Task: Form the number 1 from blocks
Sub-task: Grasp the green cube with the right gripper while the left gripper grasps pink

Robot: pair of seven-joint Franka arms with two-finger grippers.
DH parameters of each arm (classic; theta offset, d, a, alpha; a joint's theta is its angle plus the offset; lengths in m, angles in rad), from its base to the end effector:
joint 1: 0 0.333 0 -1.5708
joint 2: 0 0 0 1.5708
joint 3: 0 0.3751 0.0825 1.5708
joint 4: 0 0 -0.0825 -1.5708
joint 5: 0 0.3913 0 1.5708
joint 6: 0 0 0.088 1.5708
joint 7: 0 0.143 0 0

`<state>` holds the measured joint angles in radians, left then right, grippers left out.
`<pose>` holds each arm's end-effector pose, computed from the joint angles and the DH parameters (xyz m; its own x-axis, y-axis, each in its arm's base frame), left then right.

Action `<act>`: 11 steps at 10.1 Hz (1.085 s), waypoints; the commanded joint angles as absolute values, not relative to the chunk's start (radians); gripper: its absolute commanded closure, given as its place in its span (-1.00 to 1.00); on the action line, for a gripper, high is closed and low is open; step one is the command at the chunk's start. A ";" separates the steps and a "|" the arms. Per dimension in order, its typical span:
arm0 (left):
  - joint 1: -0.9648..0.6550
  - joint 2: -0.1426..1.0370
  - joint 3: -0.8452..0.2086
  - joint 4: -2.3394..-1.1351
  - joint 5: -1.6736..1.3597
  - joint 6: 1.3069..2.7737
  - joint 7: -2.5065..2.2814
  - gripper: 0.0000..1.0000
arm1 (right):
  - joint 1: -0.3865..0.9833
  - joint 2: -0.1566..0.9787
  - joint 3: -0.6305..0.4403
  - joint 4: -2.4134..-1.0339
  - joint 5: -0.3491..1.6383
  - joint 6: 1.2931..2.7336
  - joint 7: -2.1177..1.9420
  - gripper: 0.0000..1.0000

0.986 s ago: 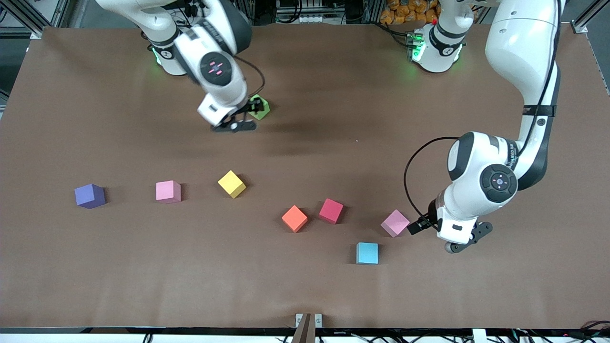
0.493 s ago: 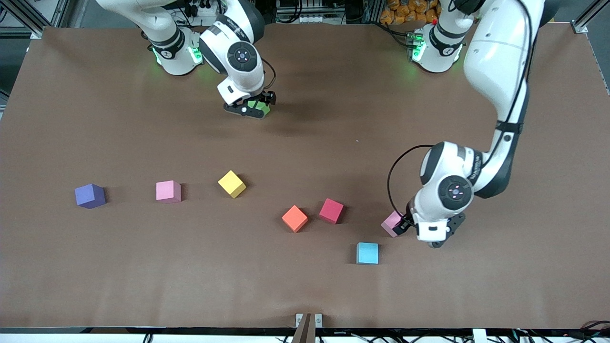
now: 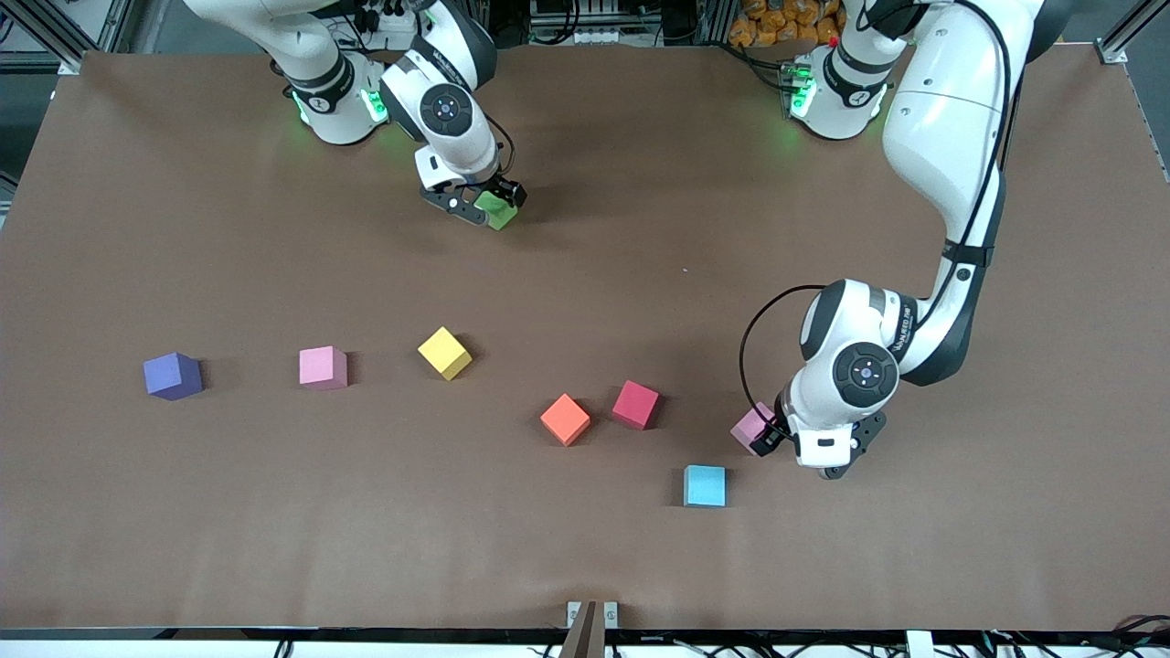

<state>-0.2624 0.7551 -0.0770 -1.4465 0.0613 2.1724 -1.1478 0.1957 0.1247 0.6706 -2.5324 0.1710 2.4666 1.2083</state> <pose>0.7271 -0.2405 0.2411 0.7014 0.7126 -0.0138 0.7123 -0.7015 -0.0231 0.2821 0.3456 0.2426 0.8603 -0.4636 -0.2121 -0.4503 -0.8861 0.1103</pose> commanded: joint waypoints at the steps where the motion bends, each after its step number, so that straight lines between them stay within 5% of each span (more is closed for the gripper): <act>1: -0.267 0.772 -0.077 -1.428 0.083 2.192 -1.183 -1.00 | 0.189 0.165 0.683 -2.542 0.187 2.528 1.229 -1.00; 6: -0.281 0.790 -0.077 -1.428 0.083 2.258 -1.221 -1.00 | 0.186 0.215 0.681 -2.543 0.184 2.559 1.229 -0.83; 7: -0.284 0.796 -0.077 -1.428 0.083 2.278 -1.226 -1.00 | 0.184 0.219 0.680 -2.542 0.183 2.559 1.229 -0.58; 9: -0.287 0.796 -0.077 -1.428 0.081 2.287 -1.227 -1.00 | 0.186 0.218 0.680 -2.537 0.176 2.554 1.227 0.38; 11: -0.287 0.795 -0.077 -1.428 0.083 2.287 -1.226 -1.00 | 0.193 0.206 0.686 -2.505 0.172 2.543 1.227 0.90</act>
<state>-0.2819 0.7878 -0.0783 -1.4448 0.0613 2.2823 -1.1978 0.1955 0.2123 0.6712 -2.5255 0.1727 2.5424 1.2132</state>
